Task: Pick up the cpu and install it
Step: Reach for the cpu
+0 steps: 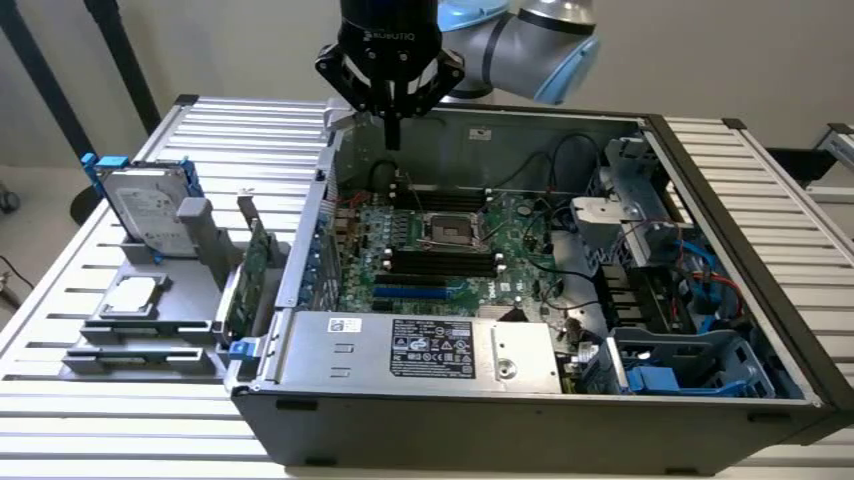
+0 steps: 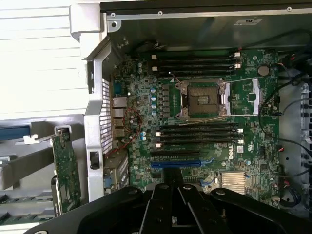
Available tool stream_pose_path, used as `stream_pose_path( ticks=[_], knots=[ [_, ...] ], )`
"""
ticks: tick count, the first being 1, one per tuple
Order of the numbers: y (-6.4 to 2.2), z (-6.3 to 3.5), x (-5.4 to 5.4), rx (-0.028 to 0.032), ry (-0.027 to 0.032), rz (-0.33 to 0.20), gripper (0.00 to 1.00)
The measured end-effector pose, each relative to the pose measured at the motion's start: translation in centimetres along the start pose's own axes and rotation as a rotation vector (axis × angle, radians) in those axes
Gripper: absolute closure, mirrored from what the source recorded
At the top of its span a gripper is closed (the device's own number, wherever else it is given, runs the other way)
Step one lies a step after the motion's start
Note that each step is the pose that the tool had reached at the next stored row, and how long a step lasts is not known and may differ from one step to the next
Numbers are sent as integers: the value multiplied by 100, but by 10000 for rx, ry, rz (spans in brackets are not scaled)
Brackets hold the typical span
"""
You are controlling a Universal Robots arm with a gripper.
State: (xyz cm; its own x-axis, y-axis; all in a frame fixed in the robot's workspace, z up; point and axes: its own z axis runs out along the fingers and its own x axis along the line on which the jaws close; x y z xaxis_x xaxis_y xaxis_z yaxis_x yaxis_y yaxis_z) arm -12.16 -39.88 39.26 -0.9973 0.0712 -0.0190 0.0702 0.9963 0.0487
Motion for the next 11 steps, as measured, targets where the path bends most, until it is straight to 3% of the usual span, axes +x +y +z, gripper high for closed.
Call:
stream_pose_path(
  ticks=[11],
  knots=[
    [-34,-11,483,5,0,1,89]
  ],
)
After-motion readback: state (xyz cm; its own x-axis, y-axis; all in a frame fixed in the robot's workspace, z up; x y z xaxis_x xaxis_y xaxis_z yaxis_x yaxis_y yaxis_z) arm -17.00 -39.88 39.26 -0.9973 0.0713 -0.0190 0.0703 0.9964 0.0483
